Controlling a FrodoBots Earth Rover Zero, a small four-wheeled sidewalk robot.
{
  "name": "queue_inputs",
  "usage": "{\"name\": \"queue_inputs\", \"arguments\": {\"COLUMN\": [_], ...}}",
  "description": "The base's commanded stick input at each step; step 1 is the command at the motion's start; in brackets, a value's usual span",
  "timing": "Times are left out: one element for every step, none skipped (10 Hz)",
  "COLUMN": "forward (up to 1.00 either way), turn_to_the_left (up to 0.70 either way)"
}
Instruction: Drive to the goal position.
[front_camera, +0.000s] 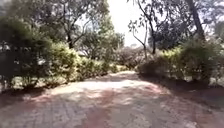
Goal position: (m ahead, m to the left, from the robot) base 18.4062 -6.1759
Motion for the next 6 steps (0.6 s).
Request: {"name": "queue_inputs", "arguments": {"forward": [0.7,0.7,0.7,0.7,0.7,0.7], "turn_to_the_left": [0.0,0.0,0.0,0.0,0.0,0.0]}}
